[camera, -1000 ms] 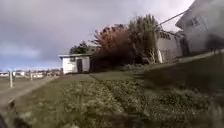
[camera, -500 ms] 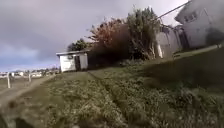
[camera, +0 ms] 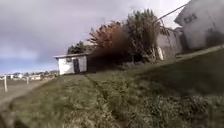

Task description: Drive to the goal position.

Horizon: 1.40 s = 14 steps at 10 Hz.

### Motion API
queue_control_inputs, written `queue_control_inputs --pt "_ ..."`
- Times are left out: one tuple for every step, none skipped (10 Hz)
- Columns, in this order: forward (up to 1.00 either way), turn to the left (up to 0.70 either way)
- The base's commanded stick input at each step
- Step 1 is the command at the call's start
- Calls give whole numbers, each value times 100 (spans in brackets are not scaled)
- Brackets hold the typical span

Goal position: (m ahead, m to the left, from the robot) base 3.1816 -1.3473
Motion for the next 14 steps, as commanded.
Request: queue_control_inputs --pt "70 0" --pt "70 0" --pt "70 0" --pt "70 0" --pt "70 0" --pt "70 0" --pt "70 0" --pt "70 0" --pt "70 0" --pt "70 0" --pt "70 0" --pt "70 0" --pt "70 0" --pt "70 0"
